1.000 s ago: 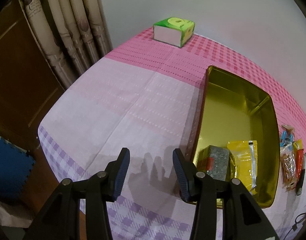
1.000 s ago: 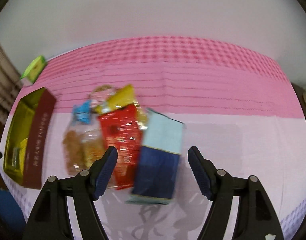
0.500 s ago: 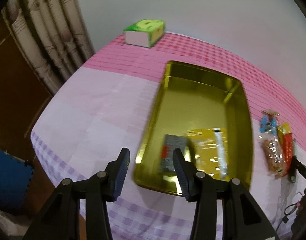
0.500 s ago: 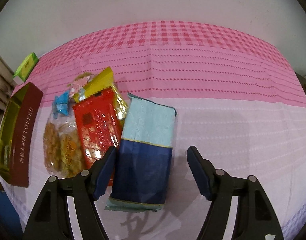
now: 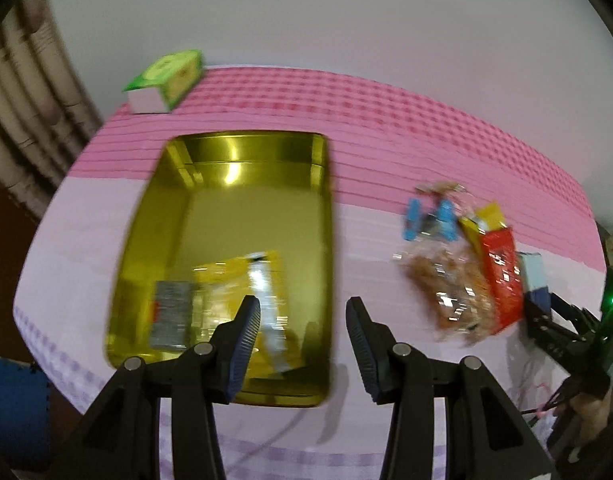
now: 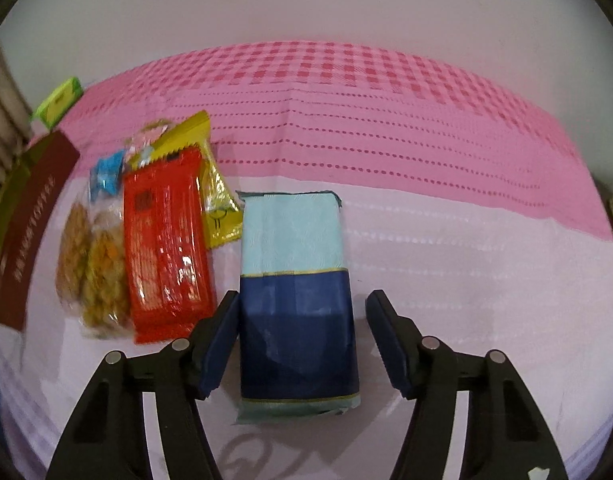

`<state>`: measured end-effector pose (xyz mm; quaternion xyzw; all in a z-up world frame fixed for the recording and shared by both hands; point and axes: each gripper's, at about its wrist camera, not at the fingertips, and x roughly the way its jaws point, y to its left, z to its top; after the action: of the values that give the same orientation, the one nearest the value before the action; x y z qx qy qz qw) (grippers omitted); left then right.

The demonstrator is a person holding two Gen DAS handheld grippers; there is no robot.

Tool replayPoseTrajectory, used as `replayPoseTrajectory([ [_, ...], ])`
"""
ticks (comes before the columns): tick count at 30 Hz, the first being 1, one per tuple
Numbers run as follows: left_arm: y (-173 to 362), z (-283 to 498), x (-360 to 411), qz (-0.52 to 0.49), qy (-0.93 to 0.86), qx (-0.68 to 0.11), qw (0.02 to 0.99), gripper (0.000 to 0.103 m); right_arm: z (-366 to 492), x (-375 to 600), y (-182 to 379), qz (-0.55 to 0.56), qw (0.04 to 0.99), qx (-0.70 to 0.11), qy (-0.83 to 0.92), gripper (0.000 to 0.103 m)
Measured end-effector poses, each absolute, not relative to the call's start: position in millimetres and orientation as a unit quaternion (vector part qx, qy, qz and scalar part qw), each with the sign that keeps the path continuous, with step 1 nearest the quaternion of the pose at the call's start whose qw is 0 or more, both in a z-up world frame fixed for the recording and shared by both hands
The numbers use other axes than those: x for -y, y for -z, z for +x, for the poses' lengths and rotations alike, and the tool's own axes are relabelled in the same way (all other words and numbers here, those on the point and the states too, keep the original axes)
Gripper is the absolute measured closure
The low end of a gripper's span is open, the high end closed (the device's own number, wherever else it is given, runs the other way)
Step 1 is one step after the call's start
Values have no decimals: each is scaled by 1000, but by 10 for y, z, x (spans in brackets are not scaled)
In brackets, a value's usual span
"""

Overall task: Organize snacks
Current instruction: 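Grasp the navy-and-light-blue packet with the right tool, then grasp the clear cracker bag with the left tool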

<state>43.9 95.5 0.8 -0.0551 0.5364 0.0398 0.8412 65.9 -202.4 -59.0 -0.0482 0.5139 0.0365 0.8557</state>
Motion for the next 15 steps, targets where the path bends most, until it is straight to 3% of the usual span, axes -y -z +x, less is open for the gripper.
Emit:
replayPoseTrajectory([
  [2, 20, 477, -828, -53, -28, -543, 838, 57, 647, 2057, 583, -44, 861, -506, -40, 46],
  [4, 57, 525, -697, -54, -17, -551, 833, 57, 650, 2110, 569, -48, 866, -497, -36, 57],
  [15, 236, 842, -290, -124, 19, -586, 800, 57, 683, 2561, 560, -22, 883, -468, -4, 57],
])
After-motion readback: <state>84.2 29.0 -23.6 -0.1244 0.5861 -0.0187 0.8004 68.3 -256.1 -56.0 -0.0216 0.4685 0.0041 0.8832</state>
